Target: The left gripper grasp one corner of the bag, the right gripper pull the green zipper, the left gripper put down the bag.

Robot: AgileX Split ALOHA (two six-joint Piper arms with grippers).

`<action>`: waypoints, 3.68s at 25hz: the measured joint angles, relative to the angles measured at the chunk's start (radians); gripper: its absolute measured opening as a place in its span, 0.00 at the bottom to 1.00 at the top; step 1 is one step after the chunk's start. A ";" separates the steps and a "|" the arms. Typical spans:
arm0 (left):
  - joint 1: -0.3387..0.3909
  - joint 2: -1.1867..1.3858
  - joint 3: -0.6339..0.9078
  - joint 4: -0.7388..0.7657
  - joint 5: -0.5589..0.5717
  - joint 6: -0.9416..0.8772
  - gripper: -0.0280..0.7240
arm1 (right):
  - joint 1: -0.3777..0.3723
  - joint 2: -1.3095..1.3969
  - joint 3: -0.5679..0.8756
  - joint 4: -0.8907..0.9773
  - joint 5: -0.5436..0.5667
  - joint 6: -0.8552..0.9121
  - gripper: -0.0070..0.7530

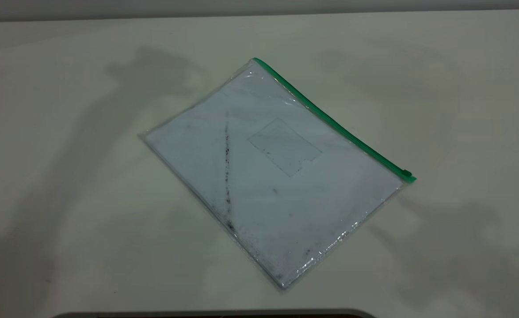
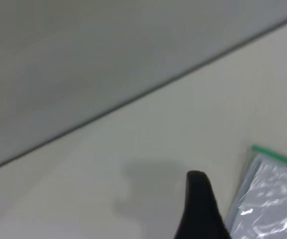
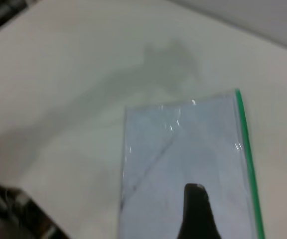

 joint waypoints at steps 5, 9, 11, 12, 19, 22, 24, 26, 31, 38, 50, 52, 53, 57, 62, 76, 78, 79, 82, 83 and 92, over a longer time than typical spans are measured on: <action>0.000 -0.161 0.057 -0.005 0.000 -0.033 0.80 | 0.000 -0.163 -0.016 -0.195 0.073 0.204 0.75; 0.000 -0.316 0.200 -0.004 0.000 -0.057 0.80 | 0.000 -0.283 -0.016 -0.224 0.155 0.245 0.75; 0.000 -0.400 0.303 -0.004 0.000 -0.060 0.80 | 0.000 -0.334 -0.016 -0.229 0.196 0.252 0.75; 0.000 -0.434 0.349 -0.004 0.000 -0.063 0.80 | 0.000 -0.359 -0.017 -0.231 0.217 0.256 0.75; 0.000 -0.745 0.746 0.000 0.000 -0.066 0.80 | 0.000 -0.504 -0.017 -0.234 0.350 0.300 0.75; 0.000 -0.909 0.915 0.008 0.000 -0.077 0.80 | 0.000 -0.561 -0.017 -0.239 0.418 0.326 0.75; 0.000 -1.010 1.010 0.012 0.000 -0.093 0.80 | 0.000 -0.599 -0.017 -0.248 0.458 0.355 0.75; 0.000 -1.119 1.097 0.017 0.000 -0.104 0.80 | 0.000 -0.630 -0.017 -0.254 0.483 0.376 0.75; 0.000 -1.369 1.301 0.042 0.000 -0.133 0.80 | 0.000 -0.716 0.020 -0.259 0.503 0.385 0.75; 0.000 -1.669 1.539 0.054 0.000 -0.169 0.80 | 0.000 -0.805 0.094 -0.323 0.510 0.394 0.75; 0.000 -1.913 1.876 0.154 0.000 -0.285 0.80 | 0.000 -0.913 0.222 -0.431 0.518 0.438 0.75; 0.000 -1.918 1.926 0.141 0.000 -0.274 0.80 | 0.000 -0.931 0.230 -0.441 0.519 0.438 0.75; 0.000 -1.918 1.946 0.135 0.000 -0.266 0.80 | 0.000 -0.939 0.230 -0.447 0.519 0.438 0.75; 0.000 -1.919 1.960 0.100 -0.001 -0.223 0.80 | 0.000 -0.980 0.234 -0.480 0.533 0.438 0.75; 0.000 -1.919 1.966 0.058 -0.007 -0.169 0.80 | 0.000 -1.019 0.280 -0.547 0.516 0.451 0.75; 0.000 -1.919 2.005 0.031 -0.037 -0.108 0.80 | 0.000 -1.020 0.333 -0.586 0.456 0.516 0.75; 0.000 -1.919 2.005 0.031 -0.037 -0.108 0.80 | 0.000 -1.020 0.333 -0.586 0.456 0.516 0.75; 0.000 -1.919 2.005 0.025 -0.037 -0.108 0.80 | 0.000 -1.020 0.333 -0.586 0.456 0.516 0.75; 0.000 -1.919 2.005 0.025 -0.037 -0.108 0.80 | 0.000 -1.020 0.333 -0.586 0.456 0.516 0.74; 0.000 -1.919 2.005 0.025 -0.037 -0.108 0.80 | 0.000 -1.020 0.333 -0.586 0.456 0.516 0.73; 0.067 -1.924 2.005 0.025 -0.037 -0.108 0.80 | 0.000 -1.020 0.333 -0.586 0.456 0.516 0.66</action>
